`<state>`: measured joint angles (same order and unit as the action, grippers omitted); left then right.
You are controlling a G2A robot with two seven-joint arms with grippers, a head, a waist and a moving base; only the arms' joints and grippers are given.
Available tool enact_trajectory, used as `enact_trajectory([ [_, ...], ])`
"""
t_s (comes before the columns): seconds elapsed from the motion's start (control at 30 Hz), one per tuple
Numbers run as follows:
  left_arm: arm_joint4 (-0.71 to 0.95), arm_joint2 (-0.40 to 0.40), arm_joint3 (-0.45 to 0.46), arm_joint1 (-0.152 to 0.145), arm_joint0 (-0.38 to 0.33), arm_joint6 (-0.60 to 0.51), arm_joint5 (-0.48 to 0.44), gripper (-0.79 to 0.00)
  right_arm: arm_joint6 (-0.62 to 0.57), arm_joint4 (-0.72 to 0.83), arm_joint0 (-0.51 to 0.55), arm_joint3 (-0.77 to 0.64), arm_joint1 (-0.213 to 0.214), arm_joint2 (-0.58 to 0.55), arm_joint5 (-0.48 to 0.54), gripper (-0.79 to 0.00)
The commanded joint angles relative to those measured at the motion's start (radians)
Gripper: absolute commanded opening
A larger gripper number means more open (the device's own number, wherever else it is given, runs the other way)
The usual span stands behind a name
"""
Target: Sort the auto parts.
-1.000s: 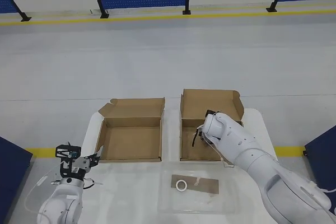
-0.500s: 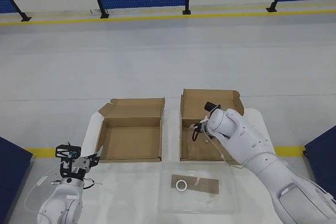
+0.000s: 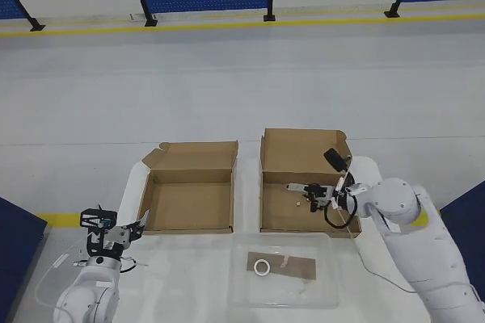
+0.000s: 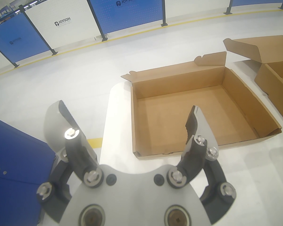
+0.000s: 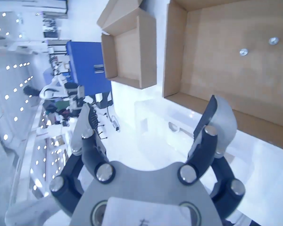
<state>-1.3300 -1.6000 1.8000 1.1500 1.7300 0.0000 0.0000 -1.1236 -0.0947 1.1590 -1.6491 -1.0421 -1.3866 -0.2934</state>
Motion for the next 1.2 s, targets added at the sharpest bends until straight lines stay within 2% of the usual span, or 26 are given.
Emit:
enact_trajectory([
  [0.0,0.000,0.000,0.000,0.000,0.000,0.000,0.000,0.000,-0.045,0.066,0.046,-0.010,0.009,-0.067,0.065,0.000],
  [0.27,0.000,0.000,0.000,0.000,0.000,0.000,0.000,0.000,-0.230,0.323,0.180,-0.004,0.033,-0.244,0.293,0.000],
  [0.57,0.000,0.000,0.000,0.000,0.000,0.000,0.000,0.000,-0.360,0.472,0.301,-0.007,0.051,-0.352,0.428,0.000],
  [1.17,0.000,0.000,0.000,0.000,0.000,0.000,0.000,0.000,-0.365,0.479,0.305,-0.007,0.051,-0.355,0.435,0.000],
])
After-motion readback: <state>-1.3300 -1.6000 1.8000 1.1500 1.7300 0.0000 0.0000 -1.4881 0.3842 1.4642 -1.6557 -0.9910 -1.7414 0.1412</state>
